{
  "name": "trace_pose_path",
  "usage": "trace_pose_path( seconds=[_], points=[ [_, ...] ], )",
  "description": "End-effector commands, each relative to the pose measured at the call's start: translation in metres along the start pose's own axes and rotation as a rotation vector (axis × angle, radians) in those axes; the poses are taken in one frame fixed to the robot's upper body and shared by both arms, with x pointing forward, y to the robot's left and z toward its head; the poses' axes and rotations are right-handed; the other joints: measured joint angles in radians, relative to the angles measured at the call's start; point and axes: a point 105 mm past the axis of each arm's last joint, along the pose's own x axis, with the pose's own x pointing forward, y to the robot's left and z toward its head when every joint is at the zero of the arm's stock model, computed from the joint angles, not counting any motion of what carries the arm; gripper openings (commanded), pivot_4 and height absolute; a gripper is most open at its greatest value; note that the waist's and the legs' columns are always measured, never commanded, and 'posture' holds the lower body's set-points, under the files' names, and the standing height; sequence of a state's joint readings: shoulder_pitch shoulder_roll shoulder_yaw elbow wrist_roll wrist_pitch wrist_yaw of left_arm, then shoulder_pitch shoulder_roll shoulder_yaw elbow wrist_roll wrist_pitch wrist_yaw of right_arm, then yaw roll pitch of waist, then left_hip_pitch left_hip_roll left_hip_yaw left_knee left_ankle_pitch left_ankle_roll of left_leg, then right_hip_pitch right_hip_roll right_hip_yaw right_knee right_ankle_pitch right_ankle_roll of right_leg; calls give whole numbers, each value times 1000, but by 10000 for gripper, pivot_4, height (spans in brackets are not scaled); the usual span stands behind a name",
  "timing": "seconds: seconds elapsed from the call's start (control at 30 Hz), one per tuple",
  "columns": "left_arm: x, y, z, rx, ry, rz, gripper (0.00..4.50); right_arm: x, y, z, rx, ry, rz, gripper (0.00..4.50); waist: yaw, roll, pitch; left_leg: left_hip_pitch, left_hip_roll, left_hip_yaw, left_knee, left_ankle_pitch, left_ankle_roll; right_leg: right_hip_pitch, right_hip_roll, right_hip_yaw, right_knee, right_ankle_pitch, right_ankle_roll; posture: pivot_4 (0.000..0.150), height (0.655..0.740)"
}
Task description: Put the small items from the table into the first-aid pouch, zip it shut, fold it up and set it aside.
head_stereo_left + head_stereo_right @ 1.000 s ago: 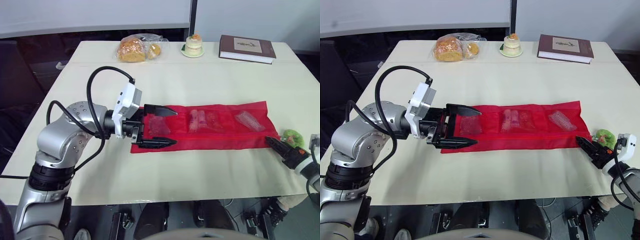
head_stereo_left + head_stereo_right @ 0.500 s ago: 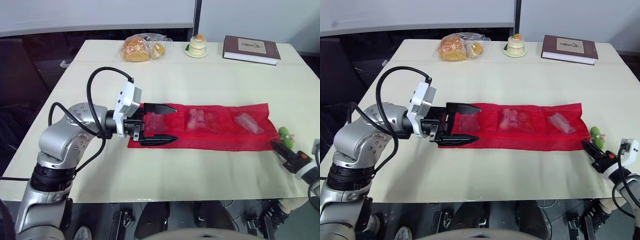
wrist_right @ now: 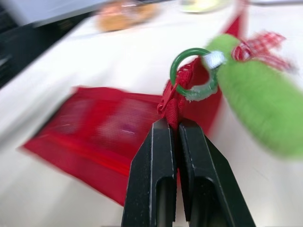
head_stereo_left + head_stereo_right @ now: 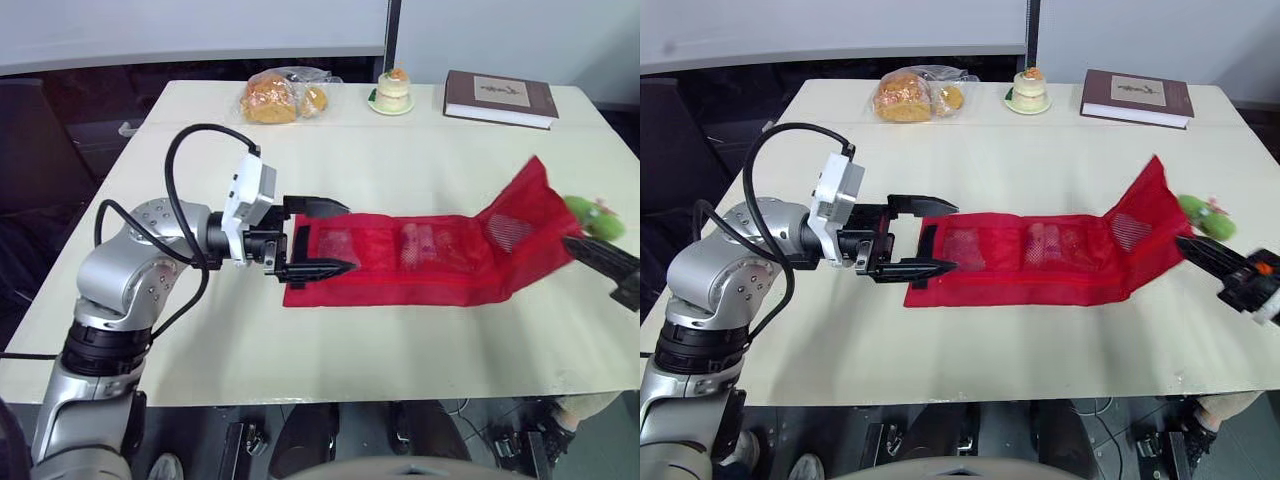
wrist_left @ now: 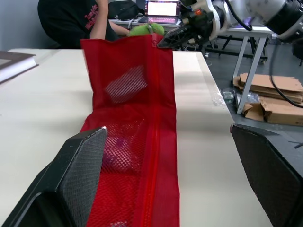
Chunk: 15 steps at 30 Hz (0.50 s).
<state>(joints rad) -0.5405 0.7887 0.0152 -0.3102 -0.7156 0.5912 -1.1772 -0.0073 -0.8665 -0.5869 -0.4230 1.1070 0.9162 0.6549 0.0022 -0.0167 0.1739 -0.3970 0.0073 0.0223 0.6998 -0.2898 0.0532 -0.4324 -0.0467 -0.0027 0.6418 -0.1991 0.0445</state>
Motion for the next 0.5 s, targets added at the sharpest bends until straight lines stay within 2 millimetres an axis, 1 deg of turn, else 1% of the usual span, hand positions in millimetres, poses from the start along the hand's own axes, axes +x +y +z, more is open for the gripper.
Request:
trace_pose_path(
  seconds=[0.03, 0.1, 0.13, 0.17, 0.23, 0.3, 0.33, 0.37, 0.4, 0.43, 0.5],
  points=[
    [-10, 7, 16, 85, -3, 37, 45000, 33, 31, -2, -50, 89, 143, 160, 0, 0, 1, -1, 0, -1, 0, 0, 0, 0, 0, 0, 0, 0, 0, 1500, 7289],
    [-13, 8, 17, 91, 6, 39, 45000, 55, 50, -14, -94, 191, 227, 160, -1, 0, 1, -1, 0, -1, 0, 0, 0, 0, 0, 0, 0, 1, -1, 1500, 7289],
    [-14, 8, 17, 92, 10, 39, 45000, 64, 55, -22, -126, 245, 243, 160, -3, 0, 1, -1, 0, -1, 0, 0, 0, -1, 0, 0, 0, 2, -2, 1500, 7289],
    [-14, 8, 17, 93, 12, 38, 45000, 73, 57, -30, -172, 292, 240, 160, -3, 0, 1, -2, 0, -1, 0, 0, 0, -1, -1, 0, -1, 2, -3, 1500, 7289],
    [-14, 7, 16, 93, 14, 37, 45000, 88, 51, -52, -304, 410, 208, 160, -1, 0, 1, -3, 0, -1, 0, 0, 0, -1, -1, -1, -1, 2, -2, 1500, 7289],
    [-12, 4, 16, 87, 12, 33, 45000, 99, 44, -62, -392, 444, 177, 160, 2, -1, 1, -3, -1, -1, 0, 0, 0, -1, -2, -1, -1, 1, -3, 1500, 7289],
    [-11, 1, 15, 79, 11, 28, 45000, 104, 45, -64, -406, 435, 179, 3334, 4, -1, 1, -3, -1, -1, 0, 0, 0, -1, -2, -1, -1, 1, -3, 1500, 7289],
    [-10, -1, 14, 74, 13, 24, 45000, 108, 48, -65, -414, 422, 191, 5347, 4, -1, 2, -3, -1, 0, 0, 0, 0, -1, -2, 0, -2, 1, -3, 1500, 7289],
    [-10, -3, 13, 70, 16, 21, 45000, 111, 53, -65, -402, 394, 205, 8751, 5, -1, 2, -3, -1, 0, 0, 0, 0, -1, -2, 0, -1, 1, -2, 1500, 7289],
    [-11, -3, 13, 64, 13, 28, 45000, 112, 57, -63, -390, 367, 218, 10208, 6, -1, 2, -3, -1, 0, 0, 0, 0, -2, -2, 0, -2, 1, -2, 1500, 7289],
    [-12, -3, 13, 50, 2, 45, 45000, 107, 62, -59, -373, 334, 246, 18700, 9, -1, 2, -3, -1, 0, 0, 0, 0, -2, -2, 0, -1, 2, -1, 1500, 7289]
  ],
)
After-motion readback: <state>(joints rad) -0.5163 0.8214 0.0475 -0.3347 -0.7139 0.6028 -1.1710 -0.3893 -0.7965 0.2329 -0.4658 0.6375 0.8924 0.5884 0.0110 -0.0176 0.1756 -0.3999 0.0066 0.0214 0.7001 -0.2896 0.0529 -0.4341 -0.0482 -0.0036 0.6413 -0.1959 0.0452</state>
